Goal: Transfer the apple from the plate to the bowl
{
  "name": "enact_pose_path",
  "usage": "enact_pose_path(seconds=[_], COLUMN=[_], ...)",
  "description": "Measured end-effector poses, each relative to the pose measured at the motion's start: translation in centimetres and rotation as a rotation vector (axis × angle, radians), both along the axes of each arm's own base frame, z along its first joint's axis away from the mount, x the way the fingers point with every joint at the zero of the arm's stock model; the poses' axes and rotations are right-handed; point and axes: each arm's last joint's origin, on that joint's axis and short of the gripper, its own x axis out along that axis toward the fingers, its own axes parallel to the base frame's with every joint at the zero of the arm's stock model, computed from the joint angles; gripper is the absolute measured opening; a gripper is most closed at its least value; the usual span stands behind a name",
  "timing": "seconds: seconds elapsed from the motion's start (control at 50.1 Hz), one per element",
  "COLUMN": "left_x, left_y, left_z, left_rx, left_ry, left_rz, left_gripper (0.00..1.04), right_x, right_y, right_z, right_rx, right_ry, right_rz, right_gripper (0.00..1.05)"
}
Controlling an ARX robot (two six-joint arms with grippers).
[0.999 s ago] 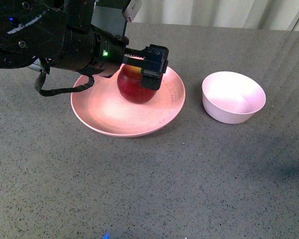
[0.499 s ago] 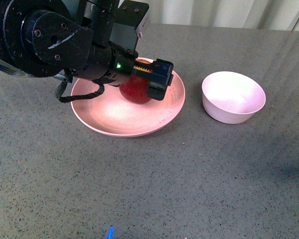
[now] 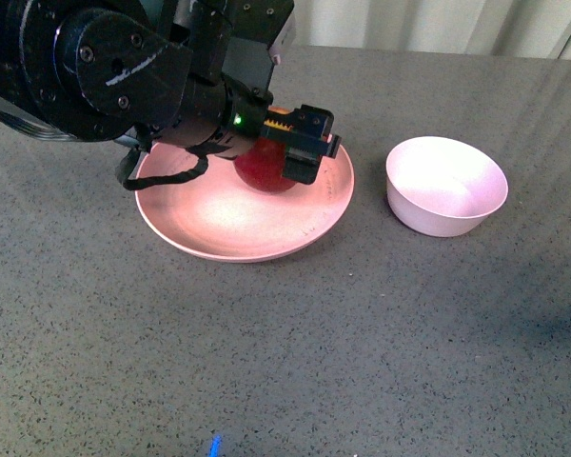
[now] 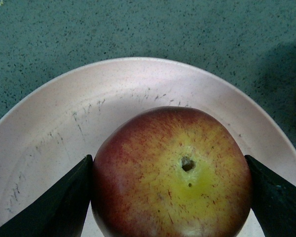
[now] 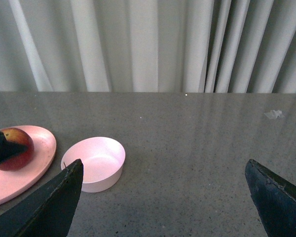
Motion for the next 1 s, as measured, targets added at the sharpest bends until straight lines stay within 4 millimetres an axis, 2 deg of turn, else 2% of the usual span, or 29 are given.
enact_pose_path(seconds=[0.1,0.22,0.419,0.579,0.879,0.999], left_x=[-0.4,-2.1,-4.0,-4.1,-3.0,-2.5], left_y=[-0.8,-3.5,-8.2,-10.8,-12.3,-12.7], left_z=[1.7,4.1,5.1,5.0,2.7,2.6], left_rx=[-0.022,-0.064,-0.098,-0.105,-0.076,-0.079], left_ry=[-0.036,-0.08,-0.073,-0.061,-0.017,-0.017], left_rz=[-0.022,-0.108,-0.222,-0.265,-0.273,-0.275], left_gripper=[0.8,0.8,0.8,0.8,0.8,0.79], right_x=[0.0,0.0,0.0,0.0,0.0,0.0], right_y=[0.0,0.0,0.0,0.0,0.0,0.0], right_z=[0.0,0.0,0.0,0.0,0.0,0.0], right_rx=[0.0,0.0,0.0,0.0,0.0,0.0], right_ry=[0.0,0.0,0.0,0.0,0.0,0.0], right_rz=[0.0,0.0,0.0,0.0,0.0,0.0], right_gripper=[0.96,0.96,0.96,0.96,0.96,0.96])
